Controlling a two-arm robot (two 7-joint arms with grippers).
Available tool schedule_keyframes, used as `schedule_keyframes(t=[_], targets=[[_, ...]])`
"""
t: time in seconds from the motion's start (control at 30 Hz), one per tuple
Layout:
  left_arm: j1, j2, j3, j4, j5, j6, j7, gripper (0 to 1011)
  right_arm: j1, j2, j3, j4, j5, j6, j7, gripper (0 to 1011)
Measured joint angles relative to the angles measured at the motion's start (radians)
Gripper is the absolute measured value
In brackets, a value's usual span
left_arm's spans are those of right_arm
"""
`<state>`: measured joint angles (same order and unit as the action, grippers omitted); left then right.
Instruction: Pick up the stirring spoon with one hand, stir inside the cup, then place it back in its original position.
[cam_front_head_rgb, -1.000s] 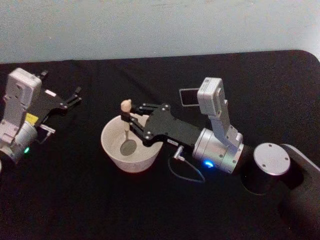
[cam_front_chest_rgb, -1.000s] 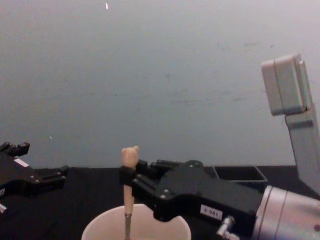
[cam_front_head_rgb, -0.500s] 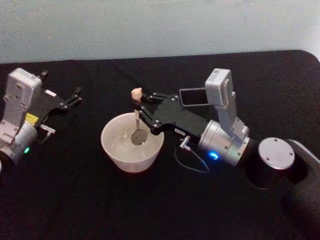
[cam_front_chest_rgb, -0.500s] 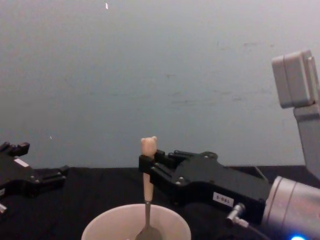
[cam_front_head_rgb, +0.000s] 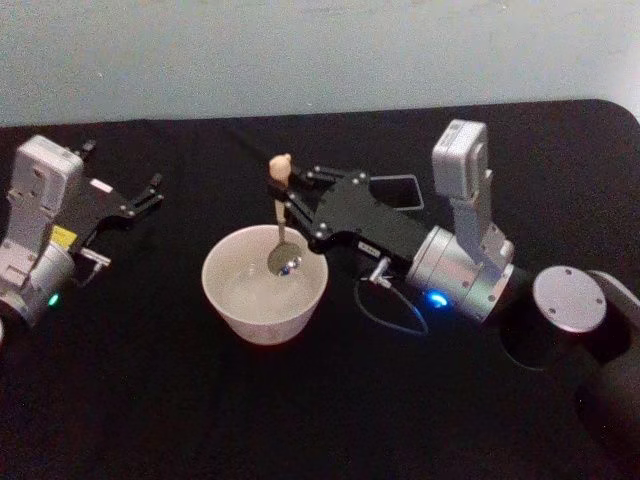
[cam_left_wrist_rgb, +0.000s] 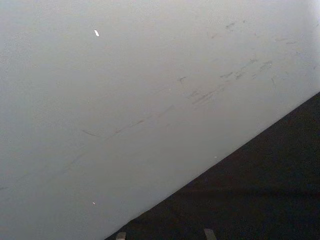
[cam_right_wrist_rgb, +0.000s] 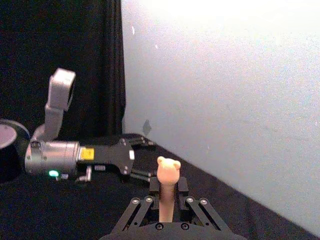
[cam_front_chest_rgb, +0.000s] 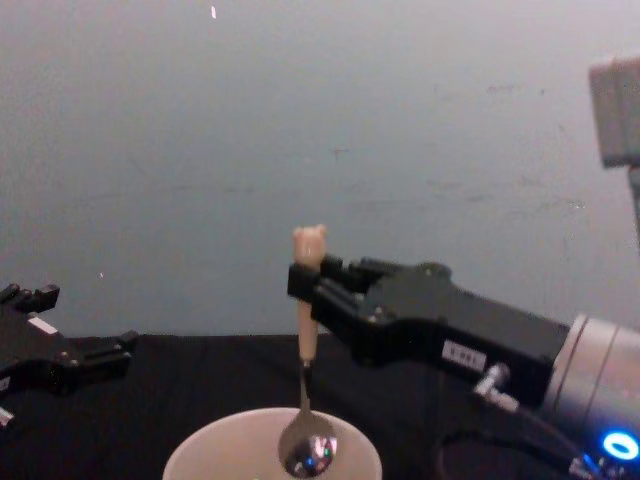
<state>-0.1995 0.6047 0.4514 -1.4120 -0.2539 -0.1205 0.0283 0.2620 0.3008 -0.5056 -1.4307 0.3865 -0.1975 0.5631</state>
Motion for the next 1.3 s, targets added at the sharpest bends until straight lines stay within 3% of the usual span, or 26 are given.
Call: schedule_keyframes(t=[0.47,0.8,1.3], targets=[[0.000,0.000,0.000,0.000,0.000,0.000,0.000,1001,-0.011,0.021,0.029,-0.098,0.035,-0.005,-0.007,211],[0.000,0.000,0.000,0.000,0.000,0.000,0.000,1001,-0.016,0.050,0.080,-0.162,0.047,-0.010,-0.040,211],[0.000,0.000,0.000,0.000,0.000,0.000,0.000,1001,-0.053,0.082,0.164,-0.199,0.044,0.002,-0.105,211]])
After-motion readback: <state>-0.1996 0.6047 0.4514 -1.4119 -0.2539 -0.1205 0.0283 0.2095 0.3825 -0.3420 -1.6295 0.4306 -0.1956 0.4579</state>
